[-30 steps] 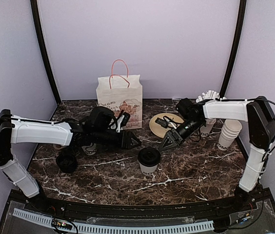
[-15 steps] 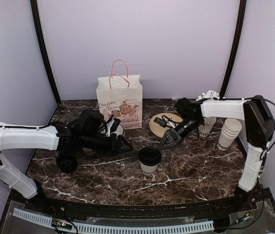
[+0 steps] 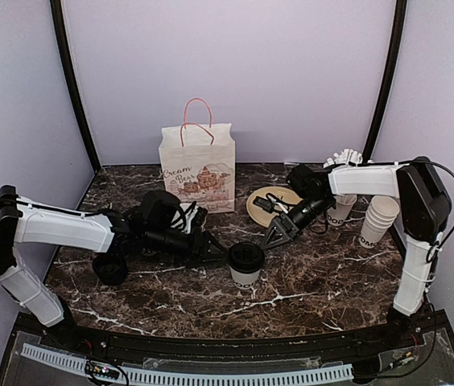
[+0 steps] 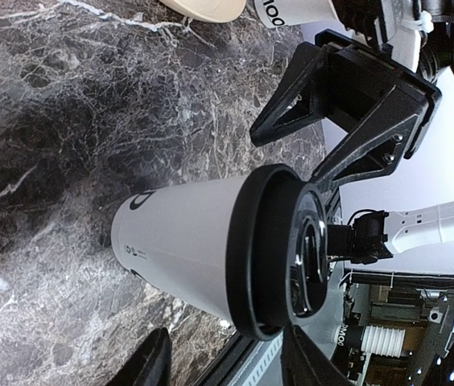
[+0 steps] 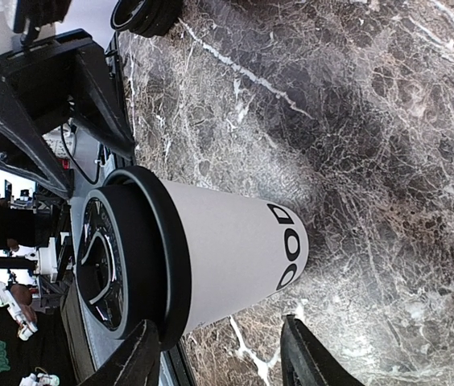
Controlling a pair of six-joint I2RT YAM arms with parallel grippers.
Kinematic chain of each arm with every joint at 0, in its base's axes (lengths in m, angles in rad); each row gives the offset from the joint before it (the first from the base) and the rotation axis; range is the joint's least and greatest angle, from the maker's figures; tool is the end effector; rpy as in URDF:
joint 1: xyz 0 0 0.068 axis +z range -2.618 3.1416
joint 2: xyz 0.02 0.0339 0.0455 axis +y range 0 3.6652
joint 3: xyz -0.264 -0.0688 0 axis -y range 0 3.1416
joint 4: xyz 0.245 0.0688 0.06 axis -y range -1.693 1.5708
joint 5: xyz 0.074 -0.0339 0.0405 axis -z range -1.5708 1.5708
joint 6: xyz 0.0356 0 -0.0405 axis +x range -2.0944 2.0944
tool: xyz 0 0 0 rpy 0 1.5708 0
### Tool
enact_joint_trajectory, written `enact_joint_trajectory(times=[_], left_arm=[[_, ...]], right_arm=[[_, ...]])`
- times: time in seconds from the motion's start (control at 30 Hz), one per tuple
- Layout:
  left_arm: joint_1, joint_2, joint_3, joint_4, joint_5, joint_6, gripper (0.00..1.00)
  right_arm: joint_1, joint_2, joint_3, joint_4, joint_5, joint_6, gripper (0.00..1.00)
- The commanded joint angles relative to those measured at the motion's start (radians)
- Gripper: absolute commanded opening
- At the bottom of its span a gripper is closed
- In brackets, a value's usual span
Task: Pack the takeout coffee
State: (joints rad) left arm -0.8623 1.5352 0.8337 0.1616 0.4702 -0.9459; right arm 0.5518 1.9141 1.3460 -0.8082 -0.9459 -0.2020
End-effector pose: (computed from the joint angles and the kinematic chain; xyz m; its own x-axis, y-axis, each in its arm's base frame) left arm 0.2006 -0.2589 0.2107 -0.9498 -0.0028 -0.3129 0.2727 0.4833 -0.8319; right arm 0.2965 0.2164 0.1878 -0.7302 -0.5873 -0.3490 -0.5988 0.3044 0.7408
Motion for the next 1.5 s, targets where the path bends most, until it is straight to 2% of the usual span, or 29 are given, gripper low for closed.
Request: enact_joint_trajectory(times=[0.0, 0.33, 0.53, 0.73, 0.83, 1.03, 1.13, 1.3, 1.47], left_arm=[[-0.003, 0.029, 0.02, 0.039, 0.033, 0.0, 0.49], [-0.004, 0.087, 0.034, 0.045, 0.05, 0.008, 0.48], [0.0, 0.122, 0.049, -0.016, 0.029, 0.017, 0.47], [0.001, 0.193, 0.046, -0.201, -0.022, 0.084, 0.41], [0.011, 0.237, 0.013, -0.242, -0.039, 0.108, 0.39], [0.021, 0.23, -0.007, -0.206, -0.047, 0.143, 0.38], [0.014, 0.193, 0.024, -0.172, -0.051, 0.177, 0.38], [-0.017, 0.131, 0.117, -0.181, -0.064, 0.296, 0.42], [-0.026, 0.086, 0.203, -0.221, -0.075, 0.341, 0.47]], right_arm=[[-0.001, -0.019, -0.005, 0.0, -0.014, -0.008, 0.51], [-0.001, -0.015, -0.02, 0.006, -0.013, -0.01, 0.52], [0.002, -0.006, -0.041, 0.019, 0.008, 0.0, 0.52], [0.005, 0.015, -0.069, 0.064, 0.189, 0.079, 0.5], [0.005, 0.042, -0.077, 0.067, 0.248, 0.1, 0.49], [0.004, 0.046, -0.055, 0.053, 0.267, 0.096, 0.47], [-0.001, 0.021, -0.049, 0.038, 0.193, 0.063, 0.47], [-0.009, -0.047, 0.014, -0.039, 0.063, -0.022, 0.54], [-0.016, -0.109, 0.044, -0.07, 0.08, -0.042, 0.64]])
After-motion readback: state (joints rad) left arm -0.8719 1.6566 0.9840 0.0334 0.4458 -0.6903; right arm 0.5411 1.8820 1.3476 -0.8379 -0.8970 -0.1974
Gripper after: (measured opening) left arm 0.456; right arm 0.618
